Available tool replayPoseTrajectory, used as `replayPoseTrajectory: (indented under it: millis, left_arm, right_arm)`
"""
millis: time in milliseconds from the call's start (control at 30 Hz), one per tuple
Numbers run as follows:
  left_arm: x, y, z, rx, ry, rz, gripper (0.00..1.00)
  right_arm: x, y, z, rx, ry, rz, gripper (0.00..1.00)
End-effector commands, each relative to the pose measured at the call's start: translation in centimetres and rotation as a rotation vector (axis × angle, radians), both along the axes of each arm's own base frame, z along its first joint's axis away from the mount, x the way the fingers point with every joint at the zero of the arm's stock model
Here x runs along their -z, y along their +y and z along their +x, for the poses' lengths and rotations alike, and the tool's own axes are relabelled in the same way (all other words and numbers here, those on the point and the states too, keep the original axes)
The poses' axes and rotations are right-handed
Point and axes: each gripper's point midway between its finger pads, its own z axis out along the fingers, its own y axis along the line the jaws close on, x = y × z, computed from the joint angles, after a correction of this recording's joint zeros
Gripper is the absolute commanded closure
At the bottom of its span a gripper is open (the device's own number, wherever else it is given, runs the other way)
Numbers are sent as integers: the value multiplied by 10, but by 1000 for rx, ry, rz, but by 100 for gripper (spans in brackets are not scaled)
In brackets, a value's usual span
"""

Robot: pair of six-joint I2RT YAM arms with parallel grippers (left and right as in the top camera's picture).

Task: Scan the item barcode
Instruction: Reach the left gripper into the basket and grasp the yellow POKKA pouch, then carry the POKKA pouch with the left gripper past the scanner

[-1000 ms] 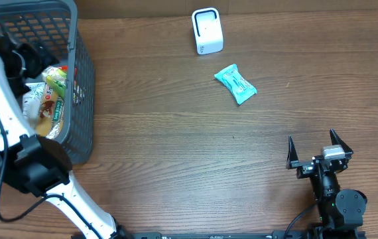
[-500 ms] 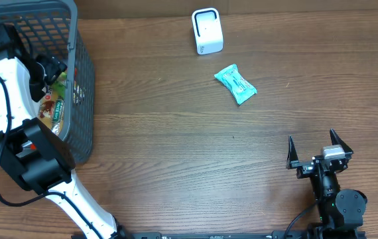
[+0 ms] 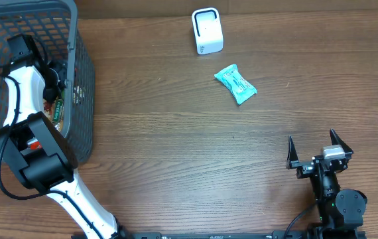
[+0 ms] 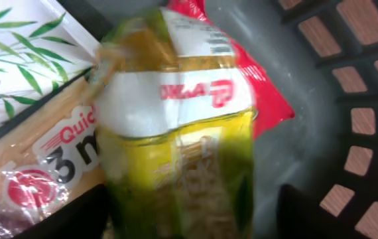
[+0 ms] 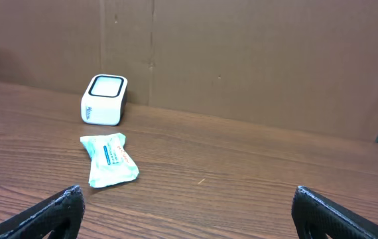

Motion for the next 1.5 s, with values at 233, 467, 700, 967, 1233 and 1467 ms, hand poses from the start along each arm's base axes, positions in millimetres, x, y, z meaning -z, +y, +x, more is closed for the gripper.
replayPoseTrajectory:
  millis: [233, 467, 700, 967, 1233, 1467]
  left_arm:
    - [27, 2, -14, -15, 73, 23, 47]
    - [30, 5, -20, 63, 112, 76, 84]
    - [17, 4, -24, 103, 129, 85, 96]
    - [-69, -4, -20, 118, 24, 86, 96]
    - [-214, -13, -33, 109, -251, 219, 96]
    - [-340, -46, -81, 63, -553, 262, 96]
  right_arm:
    - [2, 1, 0, -4, -4, -4, 0]
    - [2, 1, 0, -4, -4, -3, 0]
    - [2, 1, 0, -4, -4, -3, 0]
    - [2, 1, 0, -4, -4, -4, 0]
    - [2, 1, 0, -4, -4, -3, 0]
    - [2, 1, 0, -4, -4, -3, 0]
